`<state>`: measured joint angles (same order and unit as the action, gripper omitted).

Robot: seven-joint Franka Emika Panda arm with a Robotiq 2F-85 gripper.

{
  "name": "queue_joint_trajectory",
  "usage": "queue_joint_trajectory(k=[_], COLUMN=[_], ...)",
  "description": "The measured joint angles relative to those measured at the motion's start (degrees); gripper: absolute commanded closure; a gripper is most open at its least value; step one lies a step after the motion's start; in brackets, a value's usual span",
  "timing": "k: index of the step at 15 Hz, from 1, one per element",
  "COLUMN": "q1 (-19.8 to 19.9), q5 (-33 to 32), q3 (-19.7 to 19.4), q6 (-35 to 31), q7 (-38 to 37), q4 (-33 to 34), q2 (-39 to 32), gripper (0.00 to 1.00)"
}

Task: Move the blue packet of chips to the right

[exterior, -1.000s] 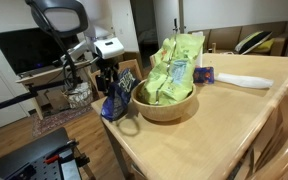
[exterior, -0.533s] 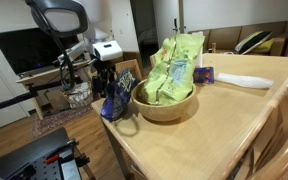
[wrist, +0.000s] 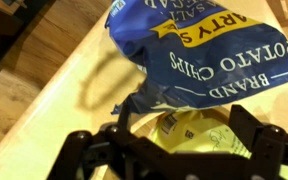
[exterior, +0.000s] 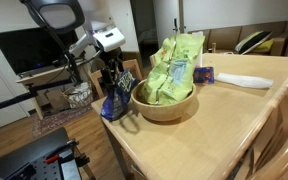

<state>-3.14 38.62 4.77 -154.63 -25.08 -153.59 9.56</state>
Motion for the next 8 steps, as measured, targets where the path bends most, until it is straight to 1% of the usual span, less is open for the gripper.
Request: queue_joint_trajectory(k=[3,8], q1=[0.5,0.6], q5=[-0.8,-1.1], q3=[-0.1,-1.0], q6=[-1.2,0.9], q7=[-0.2,-0.4], q4=[-0.4,-0.9], q2=[-0.2,-0.5], gripper=[0.0,0.0])
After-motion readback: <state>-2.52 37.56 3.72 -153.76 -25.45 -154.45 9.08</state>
